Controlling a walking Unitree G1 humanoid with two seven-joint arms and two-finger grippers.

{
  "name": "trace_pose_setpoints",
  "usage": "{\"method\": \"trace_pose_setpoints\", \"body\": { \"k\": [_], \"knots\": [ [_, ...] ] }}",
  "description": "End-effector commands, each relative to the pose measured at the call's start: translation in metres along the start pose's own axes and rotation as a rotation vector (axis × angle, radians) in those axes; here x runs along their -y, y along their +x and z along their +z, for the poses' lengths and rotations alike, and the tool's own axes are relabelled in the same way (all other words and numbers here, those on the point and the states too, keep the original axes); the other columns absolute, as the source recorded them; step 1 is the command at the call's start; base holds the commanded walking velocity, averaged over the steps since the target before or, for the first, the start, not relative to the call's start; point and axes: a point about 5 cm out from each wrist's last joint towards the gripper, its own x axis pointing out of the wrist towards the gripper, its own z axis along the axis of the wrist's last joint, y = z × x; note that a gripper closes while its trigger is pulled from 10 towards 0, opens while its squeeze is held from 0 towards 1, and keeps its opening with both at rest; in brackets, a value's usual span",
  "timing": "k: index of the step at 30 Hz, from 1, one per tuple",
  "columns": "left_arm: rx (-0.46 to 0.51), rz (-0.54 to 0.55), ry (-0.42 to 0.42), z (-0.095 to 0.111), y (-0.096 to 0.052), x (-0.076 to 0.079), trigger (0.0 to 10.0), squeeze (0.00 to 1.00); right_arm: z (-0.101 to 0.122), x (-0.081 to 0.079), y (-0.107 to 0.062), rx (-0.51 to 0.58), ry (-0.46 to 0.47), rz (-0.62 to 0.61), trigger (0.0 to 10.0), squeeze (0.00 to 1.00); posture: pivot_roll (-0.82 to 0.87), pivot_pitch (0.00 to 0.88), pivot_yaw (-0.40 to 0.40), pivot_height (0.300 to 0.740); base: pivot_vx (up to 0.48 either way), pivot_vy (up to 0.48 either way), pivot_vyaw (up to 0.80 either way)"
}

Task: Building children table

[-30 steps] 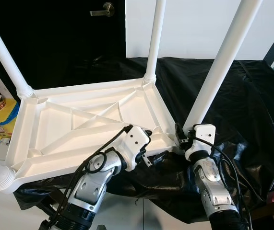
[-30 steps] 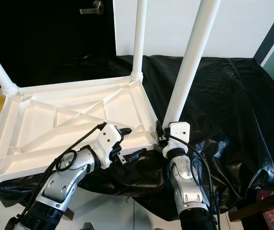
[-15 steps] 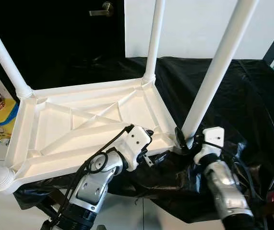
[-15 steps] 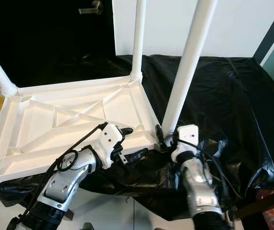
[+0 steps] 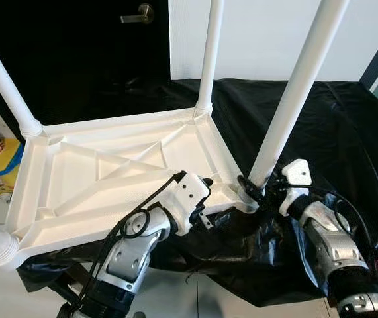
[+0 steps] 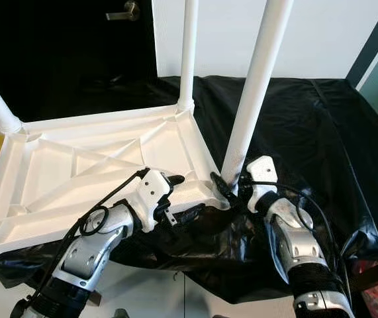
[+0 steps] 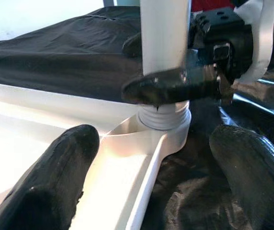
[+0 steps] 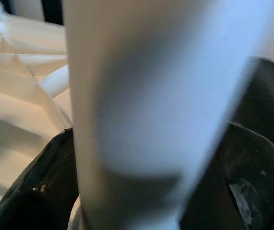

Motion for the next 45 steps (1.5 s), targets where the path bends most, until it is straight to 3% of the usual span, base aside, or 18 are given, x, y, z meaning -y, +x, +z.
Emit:
{"method": "trace_pose_setpoints", "body": {
  "k": [1,4,5,17,18,19,20,21,28,32,38,45],
  "knots": [
    [0.002,0.060,0.002,0.002,0.002,-0.002,10.0,0.00,-0.003,-0.001,0.007,-0.026,-0.004,0.053,8.4,0.00,-0.02,0.000,-0.055,0.740,0.000,0.000,0.00],
    [0.003,0.061,0.002,0.002,0.002,-0.002,10.0,0.00,-0.004,-0.002,0.008,-0.029,-0.004,0.063,8.4,0.00,-0.02,0.000,-0.055,0.740,0.000,0.000,0.00],
    [0.005,0.064,0.002,0.003,0.002,-0.002,10.0,0.00,-0.006,-0.003,0.009,-0.035,-0.001,0.074,0.0,0.00,-0.01,0.000,-0.060,0.740,0.000,0.000,0.00],
    [0.009,0.078,0.002,0.004,0.001,-0.004,10.0,0.00,-0.018,-0.002,0.006,-0.079,0.018,0.089,0.0,0.00,0.00,0.000,-0.064,0.740,0.000,0.000,0.00],
    [0.010,0.077,0.002,0.004,0.001,-0.003,10.0,0.00,-0.019,-0.001,0.005,-0.082,0.027,0.077,2.4,0.00,-0.01,0.000,-0.066,0.740,0.000,0.000,0.00],
    [0.010,0.077,0.002,0.004,0.001,-0.003,10.0,0.00,-0.019,-0.001,0.005,-0.082,0.027,0.077,2.4,0.00,-0.01,0.000,-0.066,0.740,0.000,0.000,0.00],
    [0.012,0.076,0.001,0.004,0.001,-0.003,10.0,0.00,-0.020,0.000,0.005,-0.081,0.037,0.061,8.3,0.00,-0.01,0.000,-0.065,0.740,0.000,0.000,0.00],
    [0.013,0.074,0.000,0.004,0.002,-0.002,10.0,0.00,-0.022,-0.002,0.003,-0.076,0.054,0.037,10.0,0.00,-0.01,0.000,-0.065,0.740,0.000,0.000,0.00],
    [0.011,0.070,-0.004,0.003,0.002,-0.001,10.0,0.00,-0.024,-0.009,0.000,-0.063,0.084,-0.009,10.0,0.00,-0.02,0.000,-0.061,0.740,0.000,0.000,0.00],
    [0.008,0.064,-0.006,0.002,0.001,0.001,10.0,0.00,-0.028,-0.012,-0.002,-0.073,0.134,-0.174,10.0,0.00,-0.02,0.000,-0.060,0.740,0.000,0.000,0.00],
    [0.007,0.062,-0.009,0.002,0.002,0.001,10.0,0.00,-0.028,-0.015,-0.003,-0.070,0.146,-0.233,10.0,0.00,-0.03,0.000,-0.060,0.740,0.000,0.000,0.00],
    [0.012,0.056,-0.018,0.002,0.003,0.004,10.0,0.00,-0.029,-0.019,-0.006,-0.095,0.192,-0.414,10.0,0.00,-0.04,0.000,-0.063,0.740,0.000,0.000,0.00]
  ]
}}
